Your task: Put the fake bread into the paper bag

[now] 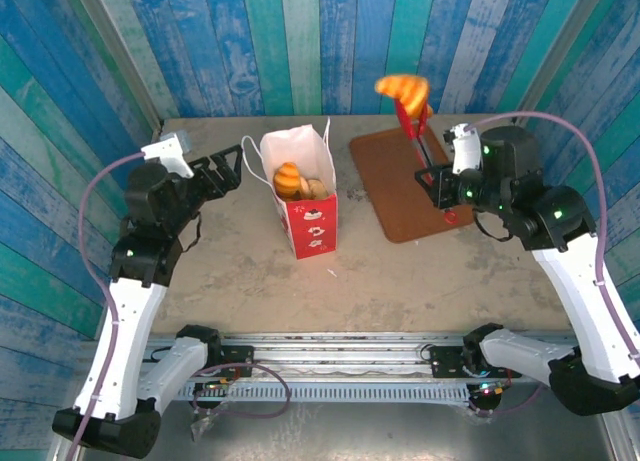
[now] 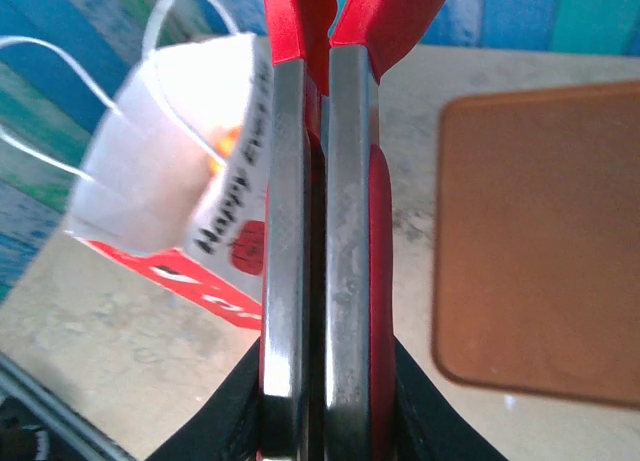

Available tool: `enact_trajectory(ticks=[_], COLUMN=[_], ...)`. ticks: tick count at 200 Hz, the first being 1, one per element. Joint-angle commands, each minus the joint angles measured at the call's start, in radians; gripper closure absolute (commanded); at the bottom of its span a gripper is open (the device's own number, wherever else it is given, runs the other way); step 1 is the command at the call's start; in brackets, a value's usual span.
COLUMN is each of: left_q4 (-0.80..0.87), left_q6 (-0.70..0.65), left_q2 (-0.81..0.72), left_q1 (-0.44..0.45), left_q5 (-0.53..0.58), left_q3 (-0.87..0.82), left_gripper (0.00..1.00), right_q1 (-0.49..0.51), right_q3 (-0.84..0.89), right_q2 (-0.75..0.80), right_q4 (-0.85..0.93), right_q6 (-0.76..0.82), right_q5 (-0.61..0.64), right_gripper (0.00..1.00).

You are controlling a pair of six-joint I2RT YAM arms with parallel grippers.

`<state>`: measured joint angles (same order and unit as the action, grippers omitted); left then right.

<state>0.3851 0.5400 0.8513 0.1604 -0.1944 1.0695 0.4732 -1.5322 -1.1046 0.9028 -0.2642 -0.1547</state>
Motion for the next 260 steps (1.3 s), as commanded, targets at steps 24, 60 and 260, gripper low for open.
enact_trajectory(ticks=[24, 60, 260], left_q4=[-0.034, -0.048, -0.022], left_q6=[0.017, 0.021, -0.026], left_q2=[0.056, 0.074, 0.056], left_q1=[-0.005, -0.004, -0.005], left_q5=[-0.091, -0.091, 0.052], left_q3=[0.014, -0.011, -0.132], left_gripper=[0.07, 0.10, 0.30], right_q1=[0.133, 0.264, 0.371], right_q3=[-0.013, 0.030, 0.259], right_q2=[0.004, -0.012, -0.214], right_q4=[-0.183, -0.319, -0.509], right_q6=[-0.046, -0.078, -0.288], right_q5=[-0.017, -0.063, -0.168], right_gripper=[0.82, 0.82, 0.78])
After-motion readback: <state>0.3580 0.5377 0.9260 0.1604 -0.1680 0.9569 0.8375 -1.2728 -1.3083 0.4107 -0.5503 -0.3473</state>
